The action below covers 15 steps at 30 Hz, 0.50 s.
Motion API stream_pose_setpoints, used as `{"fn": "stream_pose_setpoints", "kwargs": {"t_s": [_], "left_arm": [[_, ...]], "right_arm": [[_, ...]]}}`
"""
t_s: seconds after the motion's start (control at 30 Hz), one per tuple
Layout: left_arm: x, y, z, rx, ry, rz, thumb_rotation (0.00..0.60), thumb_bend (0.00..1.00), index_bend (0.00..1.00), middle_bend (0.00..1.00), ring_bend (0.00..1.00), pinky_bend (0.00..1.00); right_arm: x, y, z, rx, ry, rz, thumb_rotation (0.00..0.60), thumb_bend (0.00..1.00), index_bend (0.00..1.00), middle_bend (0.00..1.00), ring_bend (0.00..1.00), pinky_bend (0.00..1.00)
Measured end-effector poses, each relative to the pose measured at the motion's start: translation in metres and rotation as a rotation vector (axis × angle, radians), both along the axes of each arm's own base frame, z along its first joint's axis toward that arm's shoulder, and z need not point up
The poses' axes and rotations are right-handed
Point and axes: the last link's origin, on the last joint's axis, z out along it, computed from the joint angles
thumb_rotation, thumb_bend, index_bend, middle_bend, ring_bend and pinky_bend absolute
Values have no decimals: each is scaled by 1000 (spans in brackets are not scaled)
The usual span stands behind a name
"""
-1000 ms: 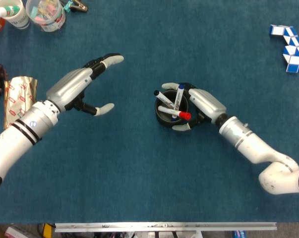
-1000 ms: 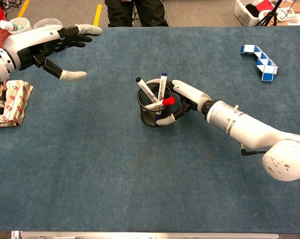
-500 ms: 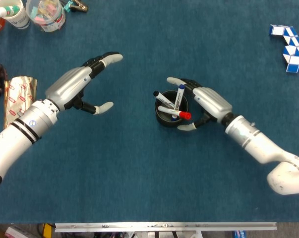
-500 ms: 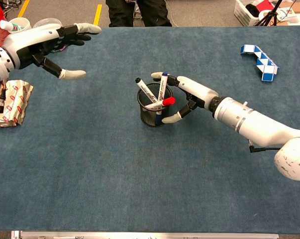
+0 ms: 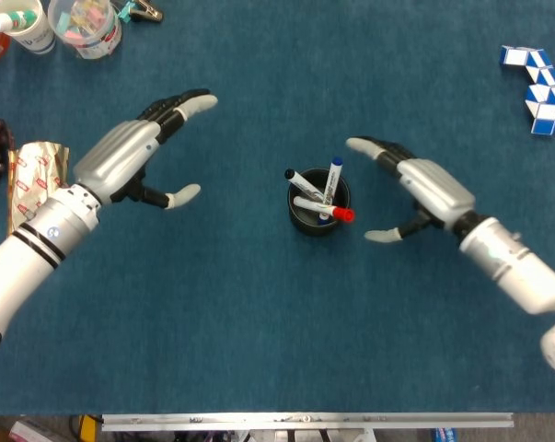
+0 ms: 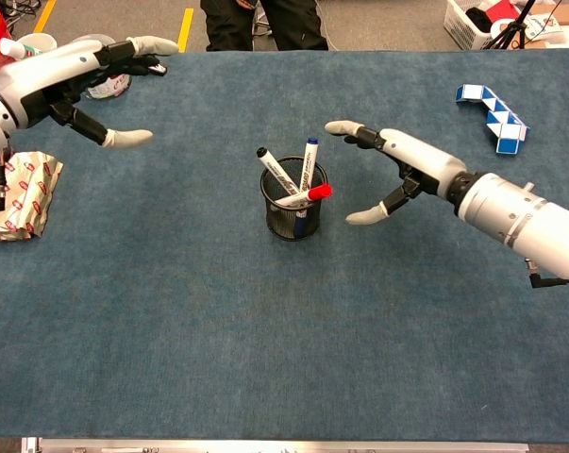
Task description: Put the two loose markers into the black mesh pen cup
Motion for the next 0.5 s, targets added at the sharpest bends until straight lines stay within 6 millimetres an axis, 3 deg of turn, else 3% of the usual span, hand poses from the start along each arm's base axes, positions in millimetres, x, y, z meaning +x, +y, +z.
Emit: {"fn": "stream_pose_setpoints", "kwargs": {"t_s": [0.27,0.4,0.5], "left_arm": [[-14,-2,7,89,74,18,600,298,40,0,0,0],[-22,-4,11,150,120,26,600,298,52,0,0,0],[-29,-6,15,204,170,25,600,297,69,0,0,0]], "right_arm": [[-20,9,45,-76,33,-58,600,35,0,102,2,0],[-31,15,65,-131,77,-75,600,187,0,185,85,28],[-39,18,77,-199,113,-85,600,286,105,284,181,147]]}}
